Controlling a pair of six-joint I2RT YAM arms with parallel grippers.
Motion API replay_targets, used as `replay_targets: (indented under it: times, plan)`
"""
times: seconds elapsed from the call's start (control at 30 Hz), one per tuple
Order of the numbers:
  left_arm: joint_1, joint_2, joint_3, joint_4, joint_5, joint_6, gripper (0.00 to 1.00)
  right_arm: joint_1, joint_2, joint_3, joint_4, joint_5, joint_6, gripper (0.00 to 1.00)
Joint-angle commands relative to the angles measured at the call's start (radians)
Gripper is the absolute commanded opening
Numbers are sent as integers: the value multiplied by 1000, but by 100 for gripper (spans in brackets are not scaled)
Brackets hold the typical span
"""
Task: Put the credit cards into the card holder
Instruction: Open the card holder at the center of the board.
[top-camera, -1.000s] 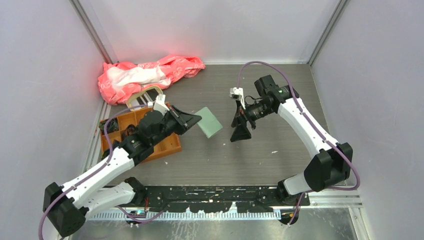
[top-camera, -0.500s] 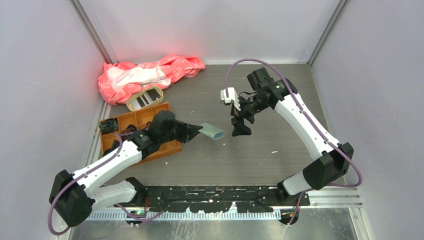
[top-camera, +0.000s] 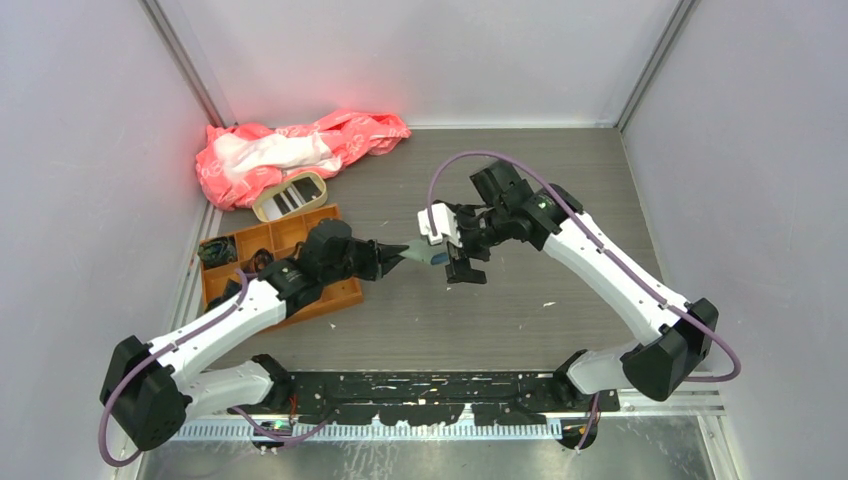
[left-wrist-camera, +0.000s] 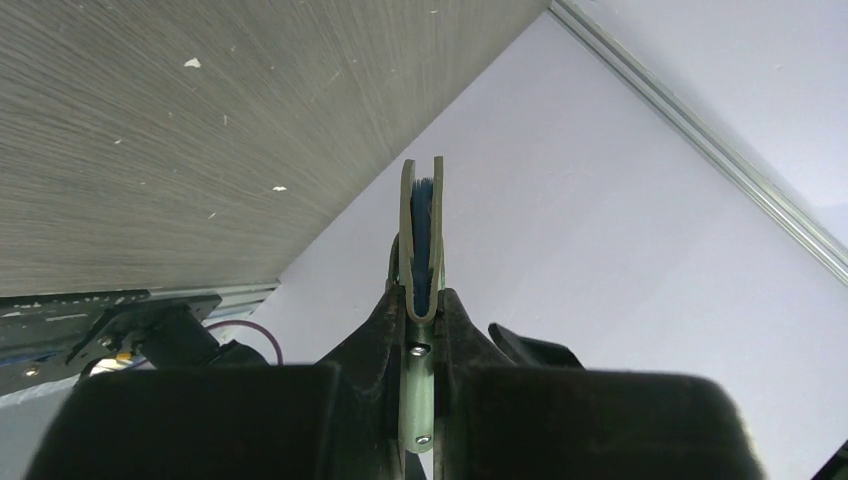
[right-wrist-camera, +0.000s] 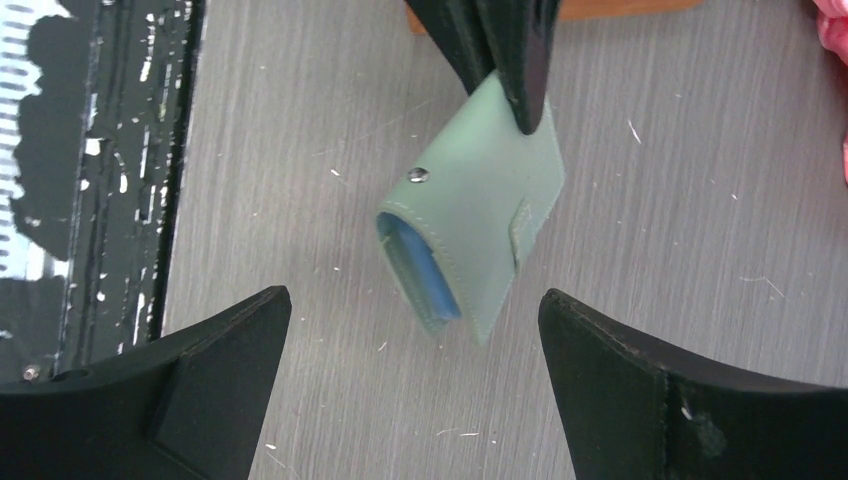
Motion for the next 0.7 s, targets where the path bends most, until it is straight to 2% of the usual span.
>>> replay_targets:
  times: [0.0,0.1,0.2,0.37,0.4,0.47,0.5,0.67]
  plan:
    - [-1,-28,-3,101,-6,-70,0,34,-7,-24,131,68,64,99]
    - [-2,-27,-4,122,-7,-70,0,66,-2,-61,214,151,103,97]
    - [-2,-30,-14,134,-6,-75,0,82,6,-66,265,206,133,83]
    - [-2,-53,-52,151,-29,-91,0,91,11,-58,262,234,136,37]
    - [-2,-61,-61,155,-37,-92,0,91,10,-56,262,242,140,24]
    - [-2,-74,-84,163,-56,-92,2,92,8,-52,256,254,152,8]
    - [-1,-82,-97,175,-69,-90,10,92,7,-49,251,257,158,2]
    - [0,-134,-167,278,-131,17,59,55,11,-36,218,193,241,1]
